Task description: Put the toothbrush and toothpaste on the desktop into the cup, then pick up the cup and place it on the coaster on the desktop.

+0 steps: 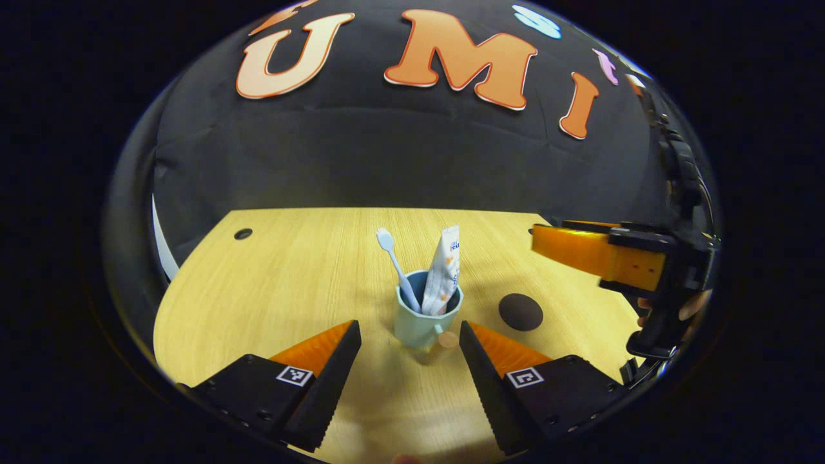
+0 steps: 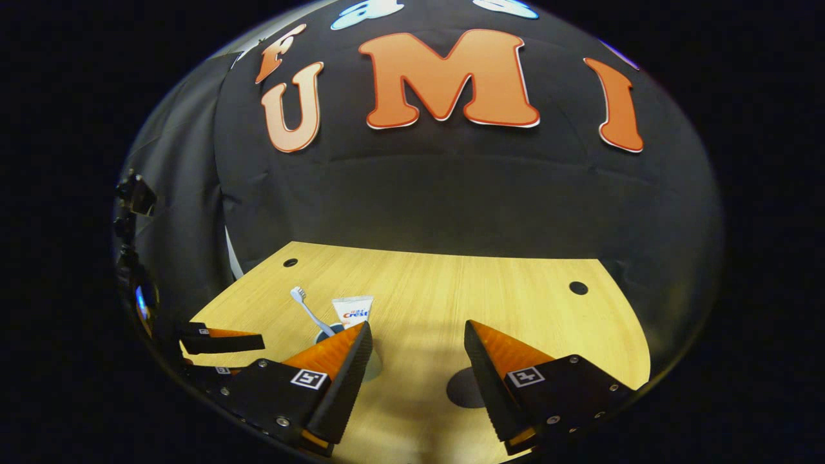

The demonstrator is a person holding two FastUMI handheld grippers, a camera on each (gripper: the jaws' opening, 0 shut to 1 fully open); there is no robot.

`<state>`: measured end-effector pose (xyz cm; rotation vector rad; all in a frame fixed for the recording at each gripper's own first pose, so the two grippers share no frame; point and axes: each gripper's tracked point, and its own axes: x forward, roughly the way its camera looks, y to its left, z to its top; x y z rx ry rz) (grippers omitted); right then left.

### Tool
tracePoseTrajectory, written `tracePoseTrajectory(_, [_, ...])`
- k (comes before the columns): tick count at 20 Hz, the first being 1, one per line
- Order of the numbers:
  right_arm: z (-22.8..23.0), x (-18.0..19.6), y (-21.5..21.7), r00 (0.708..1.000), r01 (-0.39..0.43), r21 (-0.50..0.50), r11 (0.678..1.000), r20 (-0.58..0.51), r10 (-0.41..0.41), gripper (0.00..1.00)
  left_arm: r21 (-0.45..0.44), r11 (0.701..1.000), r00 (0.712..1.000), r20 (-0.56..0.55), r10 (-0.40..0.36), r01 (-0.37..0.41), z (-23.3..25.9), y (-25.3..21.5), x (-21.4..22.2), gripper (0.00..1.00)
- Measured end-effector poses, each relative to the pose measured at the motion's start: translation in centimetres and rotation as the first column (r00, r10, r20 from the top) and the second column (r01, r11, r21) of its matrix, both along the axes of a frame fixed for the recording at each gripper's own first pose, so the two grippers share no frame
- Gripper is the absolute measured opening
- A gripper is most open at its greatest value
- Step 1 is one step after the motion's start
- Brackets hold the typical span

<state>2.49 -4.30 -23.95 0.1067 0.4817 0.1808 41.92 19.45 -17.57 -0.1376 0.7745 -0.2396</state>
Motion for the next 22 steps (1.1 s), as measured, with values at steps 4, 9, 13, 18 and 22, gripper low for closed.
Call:
tracePoseTrajectory(4, [1.0,-1.8,-3.2,0.999,0.046,-0.027,0.999,0.012,-0.046,0.88,-0.011,1.000,0.994,-0.106,0.007,-0.008,-1.9,-1.2,0.5,0.93])
tracePoseTrajectory(9, [1.1,-3.8,-6.3,0.995,0.103,-0.036,0.994,0.008,-0.103,0.88,-0.002,1.000,0.971,-0.238,0.006,-0.007,-5.2,-2.5,0.9,0.93])
tracePoseTrajectory(13, [0.1,-5.2,-8.0,0.990,0.135,-0.028,0.990,-0.021,-0.136,0.88,0.038,0.999,0.959,-0.283,-0.023,0.035,-6.6,-3.5,2.0,0.89])
tracePoseTrajectory(18, [-0.9,-5.9,-9.5,0.984,0.170,-0.013,0.985,-0.049,-0.170,0.88,0.121,0.991,0.948,-0.318,-0.014,0.055,-7.6,-3.3,1.9,0.84])
tracePoseTrajectory(22, [-1.3,-6.5,-10.2,0.982,0.182,-0.011,0.983,-0.059,-0.182,0.88,0.137,0.989,0.933,-0.359,0.004,0.048,-8.4,-2.6,1.5,0.57])
